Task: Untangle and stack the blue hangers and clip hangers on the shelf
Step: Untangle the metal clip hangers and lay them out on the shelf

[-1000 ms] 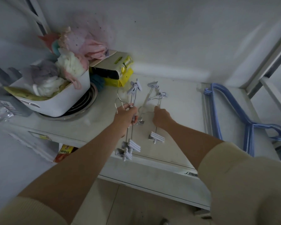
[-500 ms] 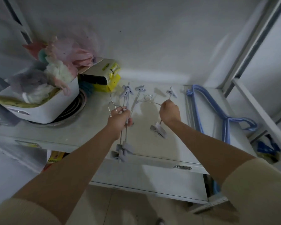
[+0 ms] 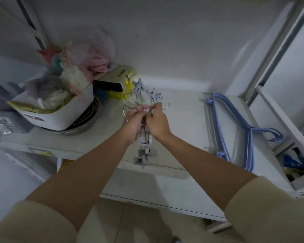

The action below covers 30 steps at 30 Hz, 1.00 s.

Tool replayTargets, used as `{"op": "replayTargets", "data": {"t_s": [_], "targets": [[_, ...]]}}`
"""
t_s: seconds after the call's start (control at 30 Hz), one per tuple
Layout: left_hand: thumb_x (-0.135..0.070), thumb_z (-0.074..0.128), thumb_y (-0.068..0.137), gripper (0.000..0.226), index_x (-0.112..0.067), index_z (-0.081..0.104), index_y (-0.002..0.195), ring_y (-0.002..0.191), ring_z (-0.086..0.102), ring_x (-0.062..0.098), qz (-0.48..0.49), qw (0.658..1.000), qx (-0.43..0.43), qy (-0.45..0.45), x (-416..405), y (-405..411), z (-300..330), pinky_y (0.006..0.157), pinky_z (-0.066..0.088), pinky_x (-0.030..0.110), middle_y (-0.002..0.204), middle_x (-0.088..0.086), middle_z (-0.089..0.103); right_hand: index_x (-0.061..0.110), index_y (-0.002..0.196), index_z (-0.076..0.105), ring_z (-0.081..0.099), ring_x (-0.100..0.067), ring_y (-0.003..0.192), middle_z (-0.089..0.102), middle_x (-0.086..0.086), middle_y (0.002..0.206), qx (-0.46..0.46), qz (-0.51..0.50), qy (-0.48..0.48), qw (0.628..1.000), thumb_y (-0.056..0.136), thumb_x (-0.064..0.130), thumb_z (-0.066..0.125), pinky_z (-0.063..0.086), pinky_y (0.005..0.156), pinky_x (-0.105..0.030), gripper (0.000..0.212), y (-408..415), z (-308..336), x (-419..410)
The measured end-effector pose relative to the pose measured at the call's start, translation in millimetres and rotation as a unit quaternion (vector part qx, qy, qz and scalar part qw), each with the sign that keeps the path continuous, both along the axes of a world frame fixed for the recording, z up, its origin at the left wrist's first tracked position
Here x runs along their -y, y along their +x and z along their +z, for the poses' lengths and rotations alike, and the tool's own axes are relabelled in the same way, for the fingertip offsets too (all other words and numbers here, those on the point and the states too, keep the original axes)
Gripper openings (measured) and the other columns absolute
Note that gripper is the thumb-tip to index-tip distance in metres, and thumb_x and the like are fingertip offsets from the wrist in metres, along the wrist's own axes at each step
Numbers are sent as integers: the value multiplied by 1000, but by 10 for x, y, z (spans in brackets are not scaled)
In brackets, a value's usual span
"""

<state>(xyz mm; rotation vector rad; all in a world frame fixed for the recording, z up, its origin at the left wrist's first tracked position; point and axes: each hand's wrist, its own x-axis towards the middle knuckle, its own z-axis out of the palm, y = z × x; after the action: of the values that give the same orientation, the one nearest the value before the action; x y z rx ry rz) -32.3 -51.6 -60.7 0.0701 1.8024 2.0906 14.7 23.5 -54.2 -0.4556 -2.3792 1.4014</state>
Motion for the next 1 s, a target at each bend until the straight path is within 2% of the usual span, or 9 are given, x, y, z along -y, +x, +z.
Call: {"op": "replayTargets", "data": {"t_s": [0.13, 0.33, 0.43, 0.53, 0.6, 0.7, 0.77, 0.83, 1.0], "targets": [[-19, 47, 95, 21, -15, 67, 99, 53, 59, 11, -28, 999, 26, 23, 70, -36, -38, 44, 42, 16, 65, 0, 68, 10, 100, 35, 63, -36, 82, 67, -19, 92, 19, 17, 55, 998, 94, 15, 40, 44, 64, -36, 9, -40, 4, 21], [-20, 59, 93, 17, -15, 63, 77, 45, 59, 12, 52, 998, 11, 19, 149, -172, -185, 46, 46, 23, 61, 2, 66, 15, 96, 32, 63, -33, 79, 65, -14, 89, 66, 99, 114, 986, 94, 28, 42, 51, 71, -43, 16, -157, -60, -28], [-22, 57, 94, 30, -20, 67, 65, 46, 51, 16, 70, 997, -33, -26, 211, -267, -209, 51, 39, 25, 43, 0, 56, 14, 93, 40, 52, -21, 66, 56, -6, 82, 68, 73, 15, 995, 96, 27, 43, 40, 57, -31, 14, -250, -142, -151], [-19, 56, 94, 29, -16, 65, 67, 55, 62, 17, 74, 997, -15, -16, 259, -382, -246, 58, 42, 25, 48, 4, 58, 9, 103, 47, 50, -22, 78, 53, -8, 91, 89, -67, -72, 991, 94, 19, 45, 39, 66, -31, 13, -482, -295, -460], [-17, 54, 96, 27, -13, 61, 70, 52, 66, 8, 75, 997, -1, -21, 275, -430, -289, 53, 44, 23, 59, 9, 58, 7, 107, 44, 51, -23, 80, 54, -13, 99, 120, -140, -173, 967, 90, 20, 50, 46, 68, -37, 22, -667, -391, -650], [-18, 52, 97, 27, -15, 62, 72, 57, 66, 8, 69, 997, 5, -24, 265, -477, -389, 48, 47, 18, 58, 2, 63, 9, 111, 45, 46, -19, 57, 51, -11, 81, 144, -167, -323, 920, 90, 21, 52, 40, 49, -25, 25, -851, -469, -850], [-19, 53, 96, 27, -16, 62, 71, 57, 67, 6, 67, 998, 7, -21, 247, -484, -403, 46, 45, 18, 52, -5, 65, 11, 95, 49, 41, -15, 54, 45, -6, 73, 144, -169, -406, 887, 92, 19, 52, 37, 45, -20, 10, -910, -475, -927], [-17, 52, 96, 27, -15, 61, 71, 55, 67, 6, 67, 998, 12, -14, 218, -502, -416, 44, 43, 17, 52, -6, 65, 14, 79, 50, 42, -14, 55, 45, -5, 71, 136, -160, -480, 851, 93, 22, 54, 40, 42, -16, 16, -964, -500, -994], [-14, 53, 96, 24, -13, 62, 73, 53, 67, 6, 61, 998, 8, -4, 159, -486, -392, 50, 52, 18, 53, -7, 67, 8, 71, 54, 45, -15, 52, 49, -8, 66, 114, -159, -486, 852, 93, 7, 49, 43, 42, -18, 22, -1035, -514, -1058]]}}
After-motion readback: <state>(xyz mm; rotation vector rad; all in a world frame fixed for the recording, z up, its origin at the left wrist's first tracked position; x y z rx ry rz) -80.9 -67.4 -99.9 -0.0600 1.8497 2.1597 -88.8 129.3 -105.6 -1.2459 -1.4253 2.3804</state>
